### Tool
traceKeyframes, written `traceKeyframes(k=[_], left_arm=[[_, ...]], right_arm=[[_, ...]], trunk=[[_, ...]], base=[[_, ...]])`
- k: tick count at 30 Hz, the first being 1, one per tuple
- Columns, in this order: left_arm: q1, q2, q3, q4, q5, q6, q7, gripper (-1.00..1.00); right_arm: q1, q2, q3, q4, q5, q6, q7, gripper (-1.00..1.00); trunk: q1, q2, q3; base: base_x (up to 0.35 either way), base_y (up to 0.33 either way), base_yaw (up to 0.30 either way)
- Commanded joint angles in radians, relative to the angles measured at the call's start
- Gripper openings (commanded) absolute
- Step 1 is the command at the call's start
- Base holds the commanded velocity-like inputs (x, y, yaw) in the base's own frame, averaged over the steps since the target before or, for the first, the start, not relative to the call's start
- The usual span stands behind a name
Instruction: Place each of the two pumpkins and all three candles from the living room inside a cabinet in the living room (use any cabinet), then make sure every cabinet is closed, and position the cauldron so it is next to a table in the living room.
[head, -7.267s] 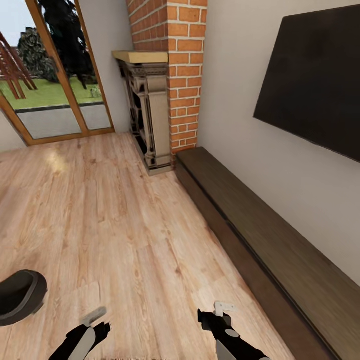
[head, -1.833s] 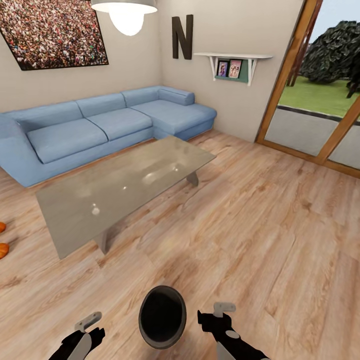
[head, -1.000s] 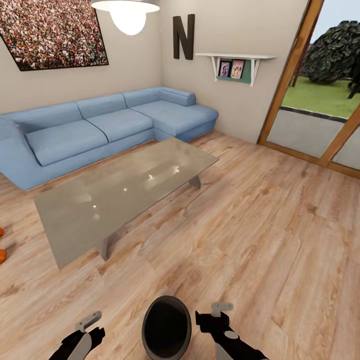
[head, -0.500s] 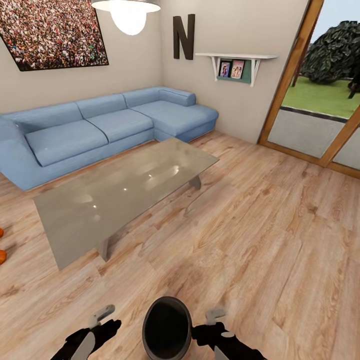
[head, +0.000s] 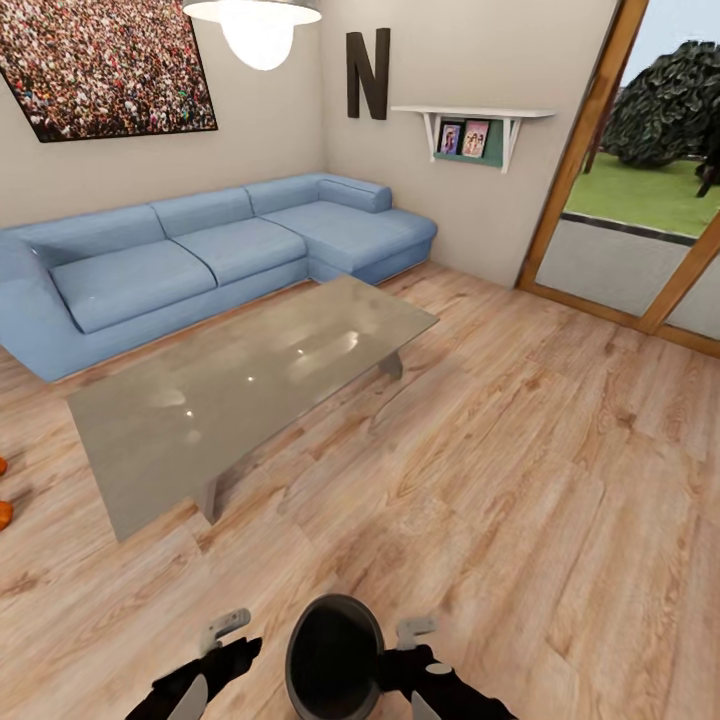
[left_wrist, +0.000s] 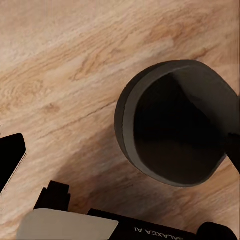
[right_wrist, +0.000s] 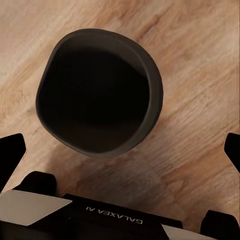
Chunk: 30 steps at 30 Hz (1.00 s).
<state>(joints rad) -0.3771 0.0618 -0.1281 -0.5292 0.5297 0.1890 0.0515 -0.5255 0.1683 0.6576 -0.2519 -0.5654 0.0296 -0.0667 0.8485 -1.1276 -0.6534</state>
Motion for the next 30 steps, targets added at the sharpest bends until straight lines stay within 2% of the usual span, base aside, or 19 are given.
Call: traceKeyframes(k=[1,8,10,14,17,24,30], left_arm=[[0.000,0.001,-0.009,-0.001,0.009,0.001,0.005,1.00],[0.001,-0.002,-0.020,-0.006,0.006,-0.006,0.007,1.00],[0.001,-0.004,-0.044,-0.002,0.006,-0.007,0.007,1.00],[0.001,-0.005,-0.113,0.000,0.003,-0.009,0.006,1.00],[0.001,-0.004,-0.140,0.000,0.003,-0.017,0.005,1.00],[0.001,-0.001,-0.149,0.000,0.003,-0.023,0.005,1.00],[0.001,-0.001,-0.150,0.000,0.003,-0.023,0.006,1.00]], right_arm=[[-0.001,0.000,0.008,-0.003,-0.008,0.002,-0.007,1.00],[-0.001,-0.001,0.007,-0.014,-0.012,-0.002,-0.007,1.00],[-0.001,-0.001,0.007,-0.015,-0.013,-0.003,-0.007,1.00],[-0.001,-0.001,0.006,-0.015,-0.013,-0.004,-0.007,1.00],[-0.001,-0.002,0.005,-0.015,-0.013,-0.011,-0.007,1.00],[-0.001,-0.004,0.004,-0.016,-0.014,-0.025,-0.002,1.00],[-0.001,-0.003,0.004,-0.021,-0.014,-0.026,0.002,1.00]], trunk=[[0.000,0.000,-0.001],[0.000,0.000,-0.001],[0.000,0.000,-0.001],[0.000,0.000,-0.001],[0.000,0.000,-0.001],[0.000,0.000,-0.001],[0.023,-0.042,-0.020]], base=[[0.143,0.103,0.000],[0.047,0.033,0.000],[0.078,0.032,0.000],[0.038,0.016,0.000],[0.009,0.004,0.000],[0.002,0.001,0.000],[0.000,0.000,0.000]])
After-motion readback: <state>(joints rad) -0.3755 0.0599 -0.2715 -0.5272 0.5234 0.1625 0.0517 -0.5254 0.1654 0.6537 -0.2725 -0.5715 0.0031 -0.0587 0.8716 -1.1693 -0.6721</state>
